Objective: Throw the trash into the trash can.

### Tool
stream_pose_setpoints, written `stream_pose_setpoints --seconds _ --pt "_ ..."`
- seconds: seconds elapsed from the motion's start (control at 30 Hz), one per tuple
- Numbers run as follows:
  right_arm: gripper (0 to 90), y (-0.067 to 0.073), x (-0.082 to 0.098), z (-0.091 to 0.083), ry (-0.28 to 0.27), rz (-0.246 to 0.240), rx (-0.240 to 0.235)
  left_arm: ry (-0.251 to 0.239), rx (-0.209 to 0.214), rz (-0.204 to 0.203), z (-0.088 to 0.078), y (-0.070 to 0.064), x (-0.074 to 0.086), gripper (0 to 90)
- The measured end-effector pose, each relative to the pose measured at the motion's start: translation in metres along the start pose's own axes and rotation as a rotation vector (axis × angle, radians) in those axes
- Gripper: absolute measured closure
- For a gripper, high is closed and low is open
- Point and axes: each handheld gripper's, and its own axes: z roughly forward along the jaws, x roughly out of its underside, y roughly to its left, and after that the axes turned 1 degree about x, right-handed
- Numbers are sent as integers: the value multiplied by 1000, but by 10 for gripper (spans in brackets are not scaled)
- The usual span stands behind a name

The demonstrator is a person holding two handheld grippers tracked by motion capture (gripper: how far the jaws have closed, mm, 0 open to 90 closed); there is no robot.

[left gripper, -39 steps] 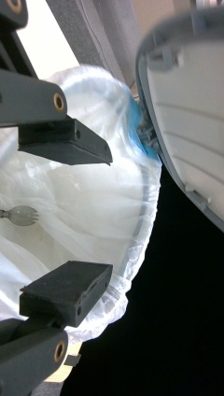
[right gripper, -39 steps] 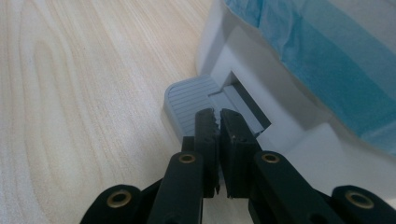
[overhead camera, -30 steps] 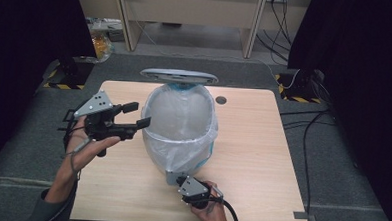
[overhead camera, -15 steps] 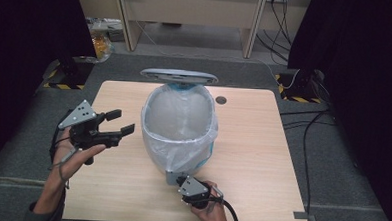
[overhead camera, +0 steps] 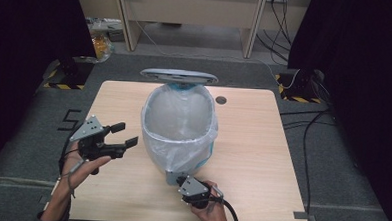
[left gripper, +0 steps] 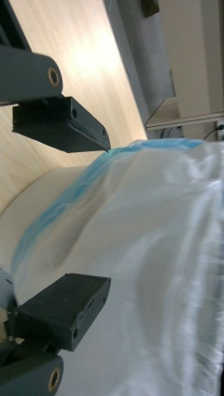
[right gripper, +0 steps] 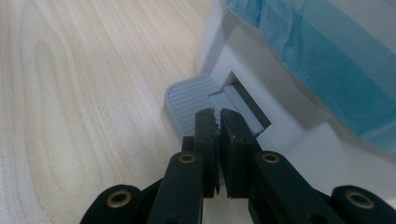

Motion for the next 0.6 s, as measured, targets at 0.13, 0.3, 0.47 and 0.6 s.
stream_pose_setpoints --seconds 0.13,0.3,0.47,0.6 --pt "856 0 0 0 0 0 0 23 -1 -11 6 0 16 283" --pt "856 0 0 0 -2 -3 2 43 -12 -21 8 3 30 284" --pt "856 0 0 0 0 0 0 55 -23 -28 9 6 42 285" --pt "856 0 0 0 -2 -2 2 78 -34 -29 10 8 52 285"
